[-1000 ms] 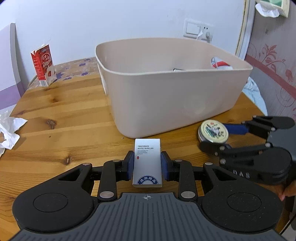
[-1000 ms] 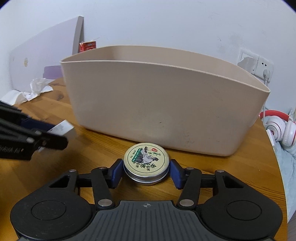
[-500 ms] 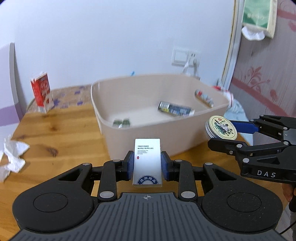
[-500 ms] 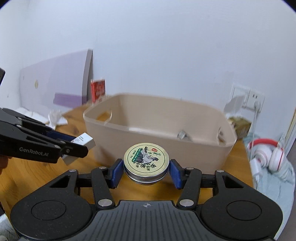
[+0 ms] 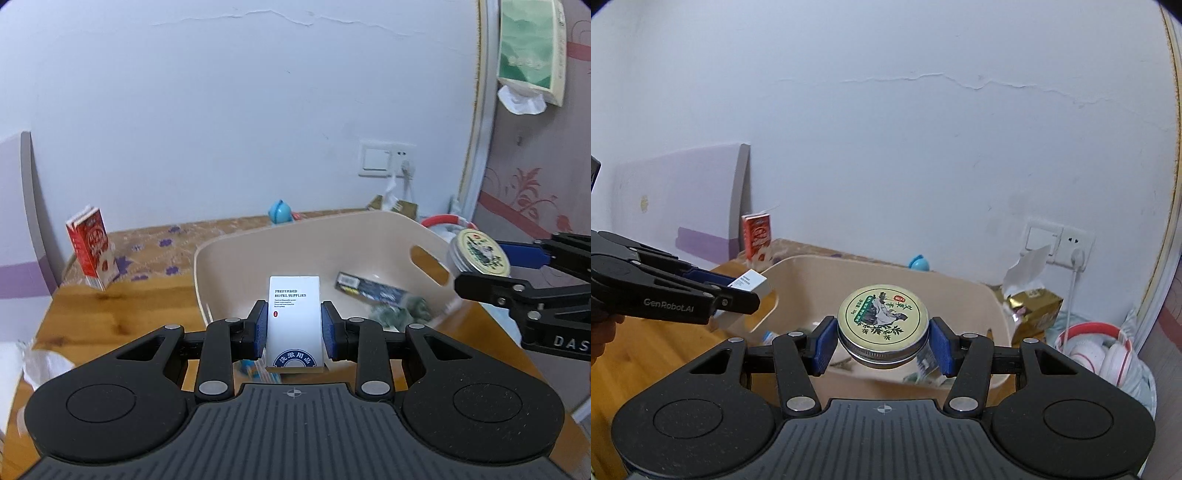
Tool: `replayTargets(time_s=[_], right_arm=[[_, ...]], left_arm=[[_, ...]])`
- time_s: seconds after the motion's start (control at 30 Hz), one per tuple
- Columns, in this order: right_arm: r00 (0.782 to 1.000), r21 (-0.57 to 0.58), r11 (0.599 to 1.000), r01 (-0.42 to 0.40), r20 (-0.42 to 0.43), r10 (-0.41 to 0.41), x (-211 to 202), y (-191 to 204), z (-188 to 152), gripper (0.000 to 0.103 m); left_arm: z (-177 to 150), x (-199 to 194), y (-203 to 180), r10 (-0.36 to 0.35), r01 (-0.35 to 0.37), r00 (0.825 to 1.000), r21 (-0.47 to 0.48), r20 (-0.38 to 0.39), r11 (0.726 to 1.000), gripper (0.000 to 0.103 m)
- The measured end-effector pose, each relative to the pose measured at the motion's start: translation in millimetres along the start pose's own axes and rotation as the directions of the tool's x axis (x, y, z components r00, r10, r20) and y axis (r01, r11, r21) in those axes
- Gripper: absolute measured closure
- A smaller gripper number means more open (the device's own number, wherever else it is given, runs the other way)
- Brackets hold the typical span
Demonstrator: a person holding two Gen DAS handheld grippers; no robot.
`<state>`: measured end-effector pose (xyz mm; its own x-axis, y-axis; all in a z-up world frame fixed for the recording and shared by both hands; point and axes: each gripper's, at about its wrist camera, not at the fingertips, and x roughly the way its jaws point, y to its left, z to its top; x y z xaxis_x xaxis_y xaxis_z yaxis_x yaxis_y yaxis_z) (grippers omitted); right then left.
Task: Organize objects
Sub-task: 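Lift both items over the bin and open both tools to drop them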
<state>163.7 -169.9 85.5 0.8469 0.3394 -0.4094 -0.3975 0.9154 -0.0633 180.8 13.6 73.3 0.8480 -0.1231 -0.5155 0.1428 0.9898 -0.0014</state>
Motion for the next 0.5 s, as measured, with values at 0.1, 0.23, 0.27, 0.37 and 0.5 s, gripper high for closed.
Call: replayTargets(time_s=[0.1,0.23,0.27,0.37,0.5], right_arm=[[1.000,0.011,1.000,0.019,-0.016,-0.019,15.2,-2.4,6.8,0.052],[0.997,0.029,0.999,0.037,-0.062,-0.035,39.0,-6.1,8.7,0.052],[0.996,0.037,0.999,0.038,-0.078,-0.035,45.4,-7.9,8.0,0.052],[0.992,0.055,0.998,0.043,-0.121,-0.036,62.0,-12.1,3.3,0.052],[0.985,0.050,0.998,0.042,-0.170,-0.033,78.9,-18.9,-1.8,0.052]], left_arm=[[10.1,17.6,-1.0,0.014,-0.014,1.000,0.020,-0.010,1.000,0.072],[21.9,43.9,-6.0,0.019,-0.017,0.999,0.038,-0.041,0.999,0.072],[23.0,50.0,-7.6,0.019,-0.017,0.999,0.045,-0.051,0.999,0.072],[23.7,71.1,-14.2,0.026,-0.019,0.995,0.070,-0.097,0.997,0.072],[15.4,97.4,-17.0,0.057,-0.044,0.985,0.083,-0.164,0.996,0.072]])
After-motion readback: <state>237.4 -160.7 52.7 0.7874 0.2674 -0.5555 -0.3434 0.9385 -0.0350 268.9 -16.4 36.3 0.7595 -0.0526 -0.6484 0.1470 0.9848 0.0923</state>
